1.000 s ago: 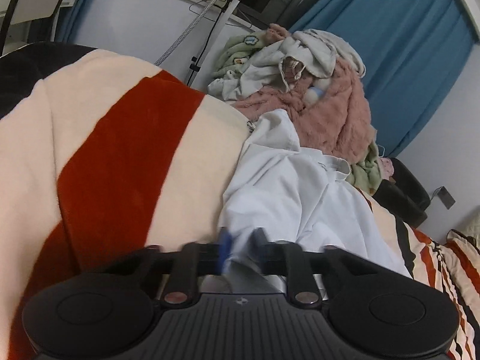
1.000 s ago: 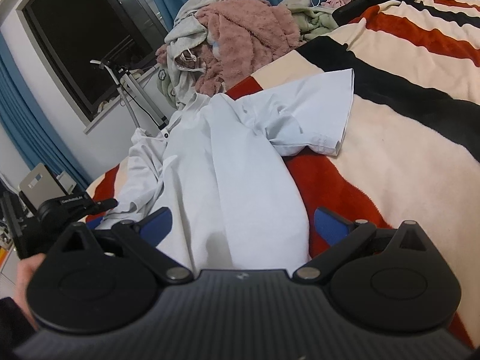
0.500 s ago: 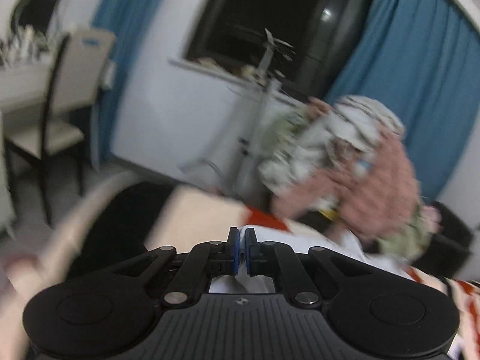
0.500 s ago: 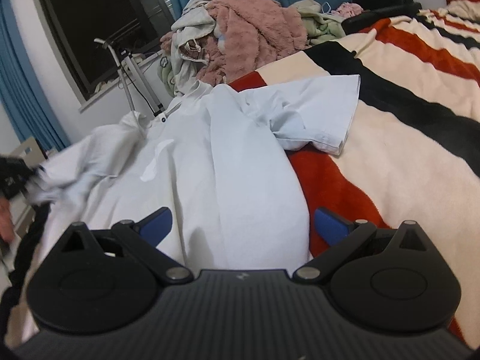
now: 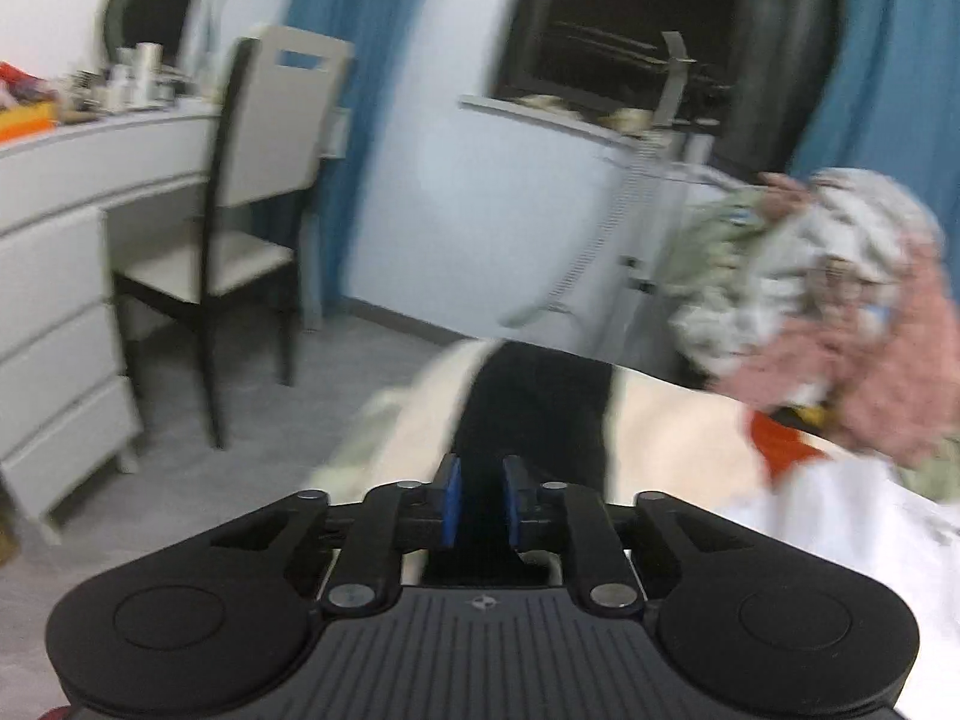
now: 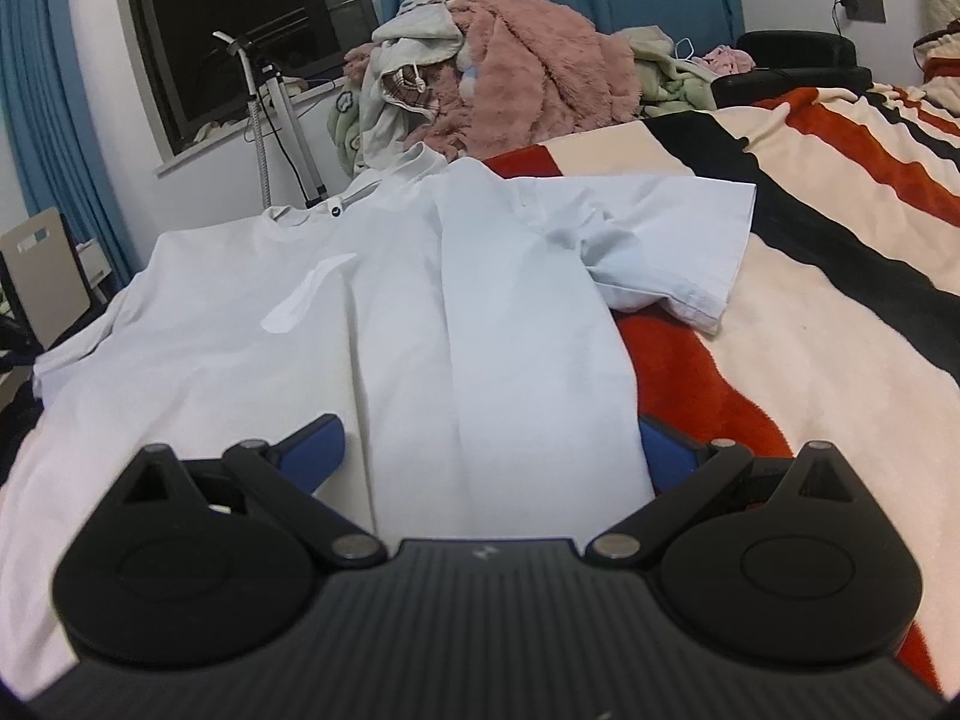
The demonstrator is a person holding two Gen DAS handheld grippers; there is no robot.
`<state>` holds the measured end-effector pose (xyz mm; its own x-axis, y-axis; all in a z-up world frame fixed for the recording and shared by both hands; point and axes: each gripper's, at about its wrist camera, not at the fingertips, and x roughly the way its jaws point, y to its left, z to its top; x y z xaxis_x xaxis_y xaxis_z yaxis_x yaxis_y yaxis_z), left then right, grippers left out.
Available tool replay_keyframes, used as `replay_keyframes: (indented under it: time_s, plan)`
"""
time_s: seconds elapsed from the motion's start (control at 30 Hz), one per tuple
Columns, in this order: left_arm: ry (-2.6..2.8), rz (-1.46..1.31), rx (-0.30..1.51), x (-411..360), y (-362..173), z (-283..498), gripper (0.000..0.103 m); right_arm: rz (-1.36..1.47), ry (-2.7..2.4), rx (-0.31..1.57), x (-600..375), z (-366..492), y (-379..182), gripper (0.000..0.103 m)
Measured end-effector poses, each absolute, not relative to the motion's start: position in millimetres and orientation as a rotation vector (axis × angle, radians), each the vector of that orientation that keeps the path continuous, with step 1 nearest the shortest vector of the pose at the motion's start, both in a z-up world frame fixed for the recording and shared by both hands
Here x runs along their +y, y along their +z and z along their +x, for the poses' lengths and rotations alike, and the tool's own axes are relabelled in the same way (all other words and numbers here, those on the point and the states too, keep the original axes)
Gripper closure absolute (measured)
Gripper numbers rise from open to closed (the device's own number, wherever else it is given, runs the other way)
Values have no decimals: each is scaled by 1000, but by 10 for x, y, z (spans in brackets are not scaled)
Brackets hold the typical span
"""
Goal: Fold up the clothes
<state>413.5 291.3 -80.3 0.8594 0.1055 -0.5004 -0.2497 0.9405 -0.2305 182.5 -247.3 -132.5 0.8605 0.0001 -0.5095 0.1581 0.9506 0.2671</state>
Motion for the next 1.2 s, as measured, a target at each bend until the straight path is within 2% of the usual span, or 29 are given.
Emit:
replay_keyframes:
  time_s: [0.07, 0.1, 0.17, 0.3, 0.4, 0.43, 0.47, 0.5, 0.53, 0.57, 0.77, 0.87, 0.97, 1.1, 1.2]
  plan:
    - [93, -254, 458, 2876, -759, 3823, 62, 306, -82, 530, -2470, 1815, -1325, 0]
    - [46, -203, 437, 2814, -728, 3701, 57, 308, -80, 529, -2472, 1807, -1324, 0]
    - [-11, -69, 443, 2574, -702, 3551, 31, 313, -79, 528, -2474, 1795, -1319, 0]
    - [-25, 166, 508, 2147, -808, 3551, 29, 309, -77, 529, -2464, 1766, -1311, 0]
    - [-16, 330, 511, 1864, -940, 3582, 32, 292, -79, 532, -2431, 1751, -1310, 0]
    - [5, 370, 516, 1788, -975, 3628, 41, 288, -80, 534, -2418, 1750, -1310, 0]
    - [25, 406, 520, 1719, -1010, 3672, 54, 285, -81, 535, -2414, 1748, -1309, 0]
    - [43, 421, 529, 1694, -1042, 3697, 64, 283, -82, 536, -2410, 1747, -1308, 0]
    - [60, 430, 536, 1677, -1065, 3726, 85, 283, -83, 538, -2408, 1749, -1309, 0]
    - [77, 402, 530, 1723, -1022, 3784, 99, 282, -84, 540, -2406, 1751, -1310, 0]
    - [180, 233, 496, 2003, -766, 4141, 100, 275, -82, 553, -2390, 1780, -1342, 0]
    - [298, 105, 538, 2186, -685, 4515, 101, 273, -80, 556, -2378, 1798, -1355, 0]
    - [392, 35, 622, 2254, -813, 4949, 100, 268, -80, 557, -2366, 1816, -1365, 0]
    - [442, 88, 624, 2113, -1037, 5149, 100, 261, -79, 554, -2359, 1833, -1379, 0]
    - [438, 106, 600, 2068, -1032, 5170, 91, 265, -73, 547, -2373, 1824, -1398, 0]
